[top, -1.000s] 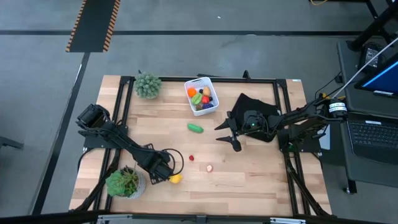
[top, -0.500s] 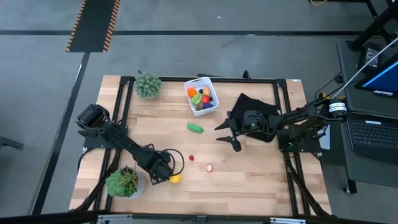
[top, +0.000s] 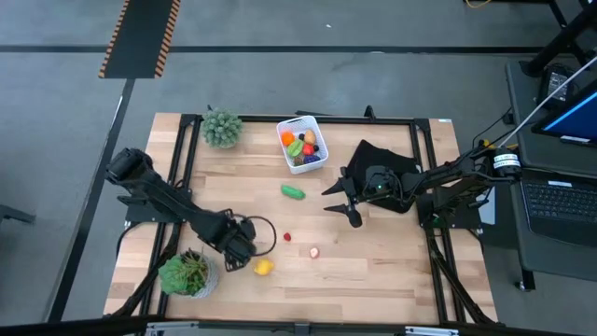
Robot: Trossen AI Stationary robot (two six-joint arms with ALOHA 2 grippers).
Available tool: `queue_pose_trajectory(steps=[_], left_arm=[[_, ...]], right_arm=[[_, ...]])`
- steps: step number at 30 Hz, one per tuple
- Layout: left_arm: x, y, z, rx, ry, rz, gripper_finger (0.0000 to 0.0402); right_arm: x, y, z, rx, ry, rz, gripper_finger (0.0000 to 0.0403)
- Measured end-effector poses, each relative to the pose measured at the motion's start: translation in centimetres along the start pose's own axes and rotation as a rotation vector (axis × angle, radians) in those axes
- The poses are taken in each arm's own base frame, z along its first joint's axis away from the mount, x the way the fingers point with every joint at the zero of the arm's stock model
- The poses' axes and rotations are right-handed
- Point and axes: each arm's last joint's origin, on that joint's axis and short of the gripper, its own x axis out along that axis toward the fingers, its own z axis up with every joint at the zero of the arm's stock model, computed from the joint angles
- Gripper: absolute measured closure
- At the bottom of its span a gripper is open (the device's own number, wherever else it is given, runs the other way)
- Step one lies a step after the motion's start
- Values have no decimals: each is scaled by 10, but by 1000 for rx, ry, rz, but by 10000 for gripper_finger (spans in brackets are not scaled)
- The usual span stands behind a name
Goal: Pick and placing Produce into tupperware
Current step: Put the orange into the basket
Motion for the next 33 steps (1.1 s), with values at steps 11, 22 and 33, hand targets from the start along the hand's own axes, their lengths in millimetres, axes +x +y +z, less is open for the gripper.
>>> queue_pose_trajectory(steps=[11,22,33], left_arm=[[-71,36,-2,33,-386,-28,162],[-109,43,8,188,-730,-65,162],[-69,45,22,287,-954,-110,162]], right_arm=[[0,0,0,-20,0,-1,163],[-6,1,11,-34,-58,-2,163],[-13,5,21,-46,-101,76,163]])
